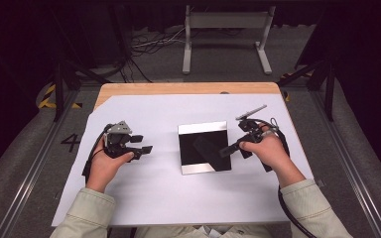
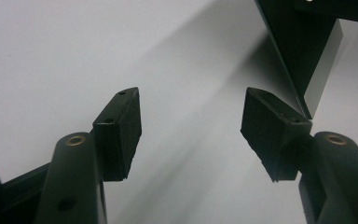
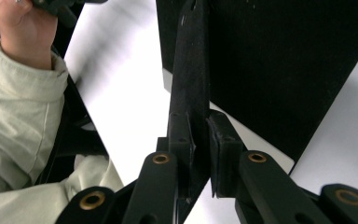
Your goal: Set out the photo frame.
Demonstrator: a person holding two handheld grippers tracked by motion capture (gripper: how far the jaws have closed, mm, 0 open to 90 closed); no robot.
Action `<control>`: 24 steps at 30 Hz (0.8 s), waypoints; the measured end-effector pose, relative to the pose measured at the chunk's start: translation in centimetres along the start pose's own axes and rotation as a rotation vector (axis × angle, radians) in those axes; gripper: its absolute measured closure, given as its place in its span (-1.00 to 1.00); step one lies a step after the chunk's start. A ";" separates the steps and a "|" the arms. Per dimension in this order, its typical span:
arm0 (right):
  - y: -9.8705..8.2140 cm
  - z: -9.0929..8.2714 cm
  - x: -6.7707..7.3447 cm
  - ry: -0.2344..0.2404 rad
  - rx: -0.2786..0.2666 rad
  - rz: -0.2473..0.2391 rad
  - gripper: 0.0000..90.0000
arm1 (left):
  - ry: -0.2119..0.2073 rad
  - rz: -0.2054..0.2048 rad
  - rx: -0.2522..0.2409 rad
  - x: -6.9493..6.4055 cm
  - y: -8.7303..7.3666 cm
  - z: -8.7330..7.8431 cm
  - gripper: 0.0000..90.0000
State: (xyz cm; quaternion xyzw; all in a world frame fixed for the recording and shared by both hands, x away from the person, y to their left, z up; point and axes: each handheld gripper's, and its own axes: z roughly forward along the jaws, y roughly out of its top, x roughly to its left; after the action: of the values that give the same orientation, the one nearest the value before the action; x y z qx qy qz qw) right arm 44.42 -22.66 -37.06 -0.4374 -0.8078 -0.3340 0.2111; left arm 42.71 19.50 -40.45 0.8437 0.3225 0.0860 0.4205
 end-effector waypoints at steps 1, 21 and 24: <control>-0.1 0.0 0.1 0.002 0.005 -0.005 0.84 | -0.002 -0.006 -0.002 0.0 0.0 0.0 -0.14; -0.7 -0.2 2.1 0.069 -0.041 -0.060 0.96 | -0.006 -0.010 -0.003 -0.1 0.0 0.0 -0.14; -0.7 -0.1 2.5 0.058 -0.068 -0.103 0.96 | -0.005 -0.010 -0.002 -0.1 0.0 0.0 -0.14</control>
State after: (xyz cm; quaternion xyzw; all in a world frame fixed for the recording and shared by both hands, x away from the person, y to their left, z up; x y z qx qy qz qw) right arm 42.48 -21.60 -35.66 -0.3922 -0.8110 -0.3841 0.2022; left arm 42.67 19.47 -40.47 0.8419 0.3254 0.0820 0.4226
